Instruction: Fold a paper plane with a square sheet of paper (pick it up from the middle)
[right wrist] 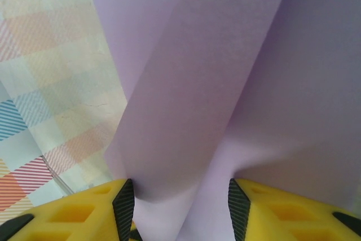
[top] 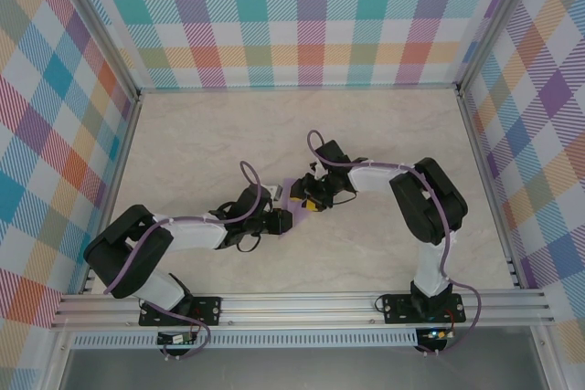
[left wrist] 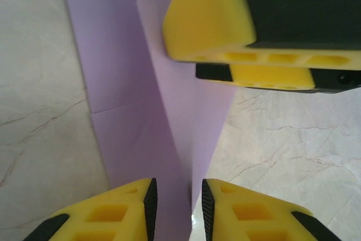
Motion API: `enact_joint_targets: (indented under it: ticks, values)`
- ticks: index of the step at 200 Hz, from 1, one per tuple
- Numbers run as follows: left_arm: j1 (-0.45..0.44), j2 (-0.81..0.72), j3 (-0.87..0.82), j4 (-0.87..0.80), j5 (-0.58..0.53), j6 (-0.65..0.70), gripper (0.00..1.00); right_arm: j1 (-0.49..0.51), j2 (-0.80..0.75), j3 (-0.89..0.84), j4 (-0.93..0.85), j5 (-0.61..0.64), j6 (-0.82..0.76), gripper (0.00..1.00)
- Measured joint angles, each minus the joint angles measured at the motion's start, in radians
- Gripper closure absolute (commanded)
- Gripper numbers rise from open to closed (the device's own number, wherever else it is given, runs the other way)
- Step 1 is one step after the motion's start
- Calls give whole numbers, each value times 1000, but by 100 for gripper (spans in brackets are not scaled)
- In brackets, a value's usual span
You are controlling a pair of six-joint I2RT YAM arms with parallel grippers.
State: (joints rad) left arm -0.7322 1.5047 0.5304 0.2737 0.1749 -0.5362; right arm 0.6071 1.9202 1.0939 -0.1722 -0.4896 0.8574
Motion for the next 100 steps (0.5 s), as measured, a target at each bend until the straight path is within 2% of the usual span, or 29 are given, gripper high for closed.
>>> enact_joint_targets:
  ticks: [52,72,100]
  values:
    - [24,-38,3,-77,-12,-53,41,3,19,42,-40,4,-9,42]
    - [40,-109,3,-107,-30,-87,41,10,23,59,-61,16,-10,39]
    - [62,-198,2,-114,-33,-129,51,22,29,81,-92,41,-10,37]
